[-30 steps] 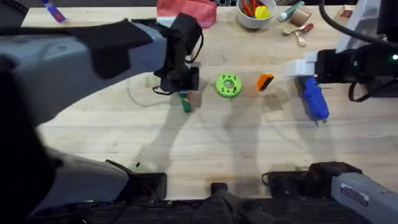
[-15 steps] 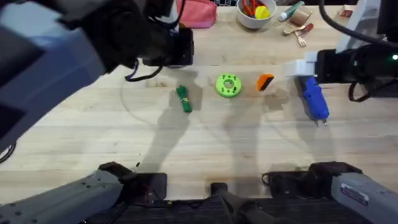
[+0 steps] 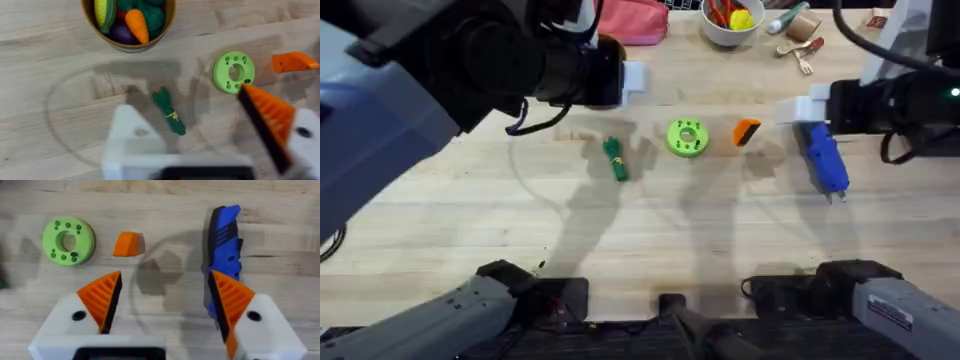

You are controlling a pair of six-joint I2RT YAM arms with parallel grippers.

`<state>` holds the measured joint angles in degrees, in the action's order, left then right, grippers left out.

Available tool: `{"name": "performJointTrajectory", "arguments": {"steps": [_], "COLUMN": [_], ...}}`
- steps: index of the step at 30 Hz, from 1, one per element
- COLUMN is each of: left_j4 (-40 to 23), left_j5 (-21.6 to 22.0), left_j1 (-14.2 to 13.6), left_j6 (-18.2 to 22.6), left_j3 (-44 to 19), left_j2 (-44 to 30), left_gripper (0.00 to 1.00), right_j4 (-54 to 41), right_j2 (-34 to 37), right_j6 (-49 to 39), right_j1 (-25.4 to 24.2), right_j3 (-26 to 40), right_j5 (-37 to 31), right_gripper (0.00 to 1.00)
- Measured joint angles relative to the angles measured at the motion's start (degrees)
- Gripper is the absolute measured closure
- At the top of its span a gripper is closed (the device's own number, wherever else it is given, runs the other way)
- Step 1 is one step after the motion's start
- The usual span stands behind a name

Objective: Pick up the gripper from the table and insert it into the empty holder that is missing its gripper. Then pick up a screw, insert it into the mounting hole, and use the screwdriver to tighten it. Finally, clean up the table by picking up the vegetable and placing it into the bucket.

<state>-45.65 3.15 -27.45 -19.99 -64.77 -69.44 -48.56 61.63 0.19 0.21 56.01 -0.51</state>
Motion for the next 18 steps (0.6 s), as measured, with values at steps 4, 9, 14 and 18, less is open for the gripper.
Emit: {"name": "performJointTrajectory", "arguments": {"steps": [4,9,14,18], "left_j4": [0.0,0.0,2.0,4.5], "left_j5": [0.4,1.1,2.8,3.4], "left_j1": [0.0,0.0,0.0,0.0], "left_j6": [0.1,0.1,0.2,0.5], "left_j3": [0.0,0.0,0.0,0.0], "left_j2": [0.0,0.0,0.0,0.0], "left_gripper": [0.019,0.016,0.013,0.015], "right_j4": [-0.1,-0.1,-0.1,-0.1], "right_j2": [0.0,0.0,0.0,0.0], "right_j6": [0.0,0.0,0.0,0.0], "right_j1": [0.0,0.0,0.0,0.0], "right_j3": [0.0,0.0,0.0,0.0], "right_j5": [0.0,0.0,0.0,0.0], "right_gripper": [0.008,0.008,0.007,0.008]}}
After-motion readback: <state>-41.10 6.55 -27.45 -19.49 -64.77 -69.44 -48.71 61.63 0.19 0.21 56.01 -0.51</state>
